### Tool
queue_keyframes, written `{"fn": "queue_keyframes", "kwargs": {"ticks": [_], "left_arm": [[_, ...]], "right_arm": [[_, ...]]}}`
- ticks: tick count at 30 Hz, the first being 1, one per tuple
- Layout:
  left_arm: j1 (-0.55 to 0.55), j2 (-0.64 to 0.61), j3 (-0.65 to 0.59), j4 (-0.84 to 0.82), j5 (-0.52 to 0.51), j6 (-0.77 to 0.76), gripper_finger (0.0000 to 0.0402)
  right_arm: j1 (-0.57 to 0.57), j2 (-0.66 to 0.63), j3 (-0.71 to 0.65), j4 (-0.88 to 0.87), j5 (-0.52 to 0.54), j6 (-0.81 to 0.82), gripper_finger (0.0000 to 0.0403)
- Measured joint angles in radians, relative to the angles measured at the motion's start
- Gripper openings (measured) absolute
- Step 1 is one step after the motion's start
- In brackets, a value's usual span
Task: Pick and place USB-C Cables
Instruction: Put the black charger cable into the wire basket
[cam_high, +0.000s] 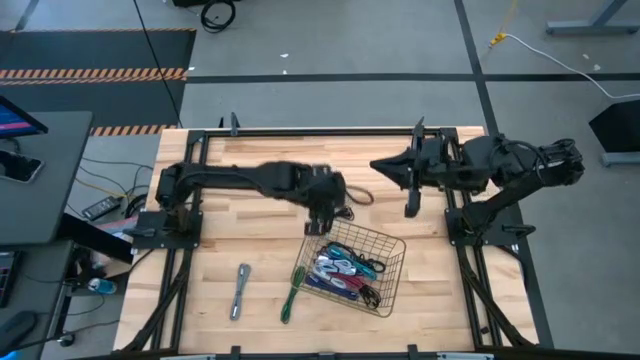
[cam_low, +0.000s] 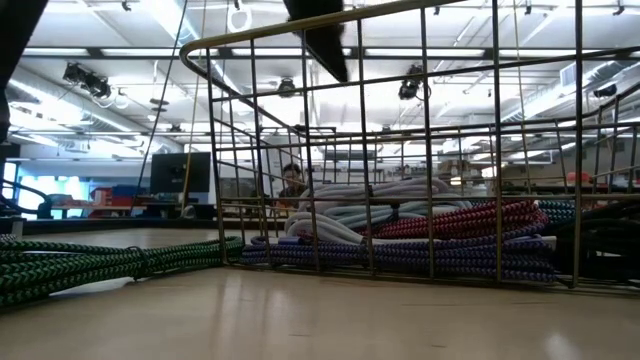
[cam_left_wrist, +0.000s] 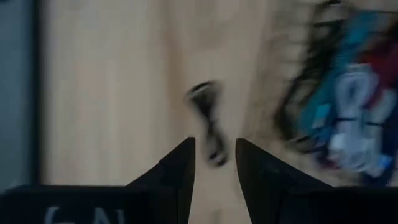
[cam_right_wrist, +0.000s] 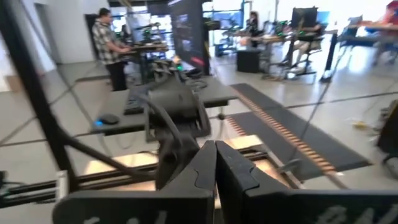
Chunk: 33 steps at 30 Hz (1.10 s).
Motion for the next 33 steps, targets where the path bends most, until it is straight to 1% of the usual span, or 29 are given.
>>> {"fn": "queue_keyframes", "kwargs": {"ticks": [3,6,9,13,18,21,23,28,33], "left_arm": [[0.029,0.0,0.082,-0.169,-0.102,-0.061,0.0121],[0.06,-0.001,0.129,-0.313,-0.174,-0.129,0.0121],[0.085,-0.011,0.134,-0.433,-0.199,-0.231,0.0121],[0.097,-0.022,0.133,-0.558,-0.2,-0.379,0.0121],[0.071,-0.058,0.133,-0.552,-0.204,-0.474,0.0121],[0.046,-0.081,0.132,-0.55,-0.204,-0.544,0.0121],[0.028,-0.098,0.132,-0.549,-0.207,-0.589,0.0121],[-0.018,-0.138,0.132,-0.55,-0.216,-0.686,0.0121],[-0.063,-0.16,0.132,-0.551,-0.284,-0.722,0.0121]], "right_arm": [[-0.032,0.001,0.0,0.01,0.0,-0.03,0.0016],[-0.065,-0.007,0.0,-0.031,-0.003,-0.041,0.0017],[-0.104,-0.015,0.0,-0.114,-0.011,-0.033,0.0018],[-0.165,-0.015,0.0,-0.278,-0.013,0.089,0.0018],[-0.214,-0.005,0.0,-0.522,-0.022,0.193,0.003],[-0.234,-0.002,0.0,-0.639,-0.047,0.249,0.0049],[-0.244,0.001,-0.011,-0.678,-0.053,0.276,0.0066],[-0.273,0.01,-0.111,-0.684,-0.11,0.33,0.0112],[-0.298,0.025,-0.274,-0.638,-0.136,0.4,0.0143]]}}
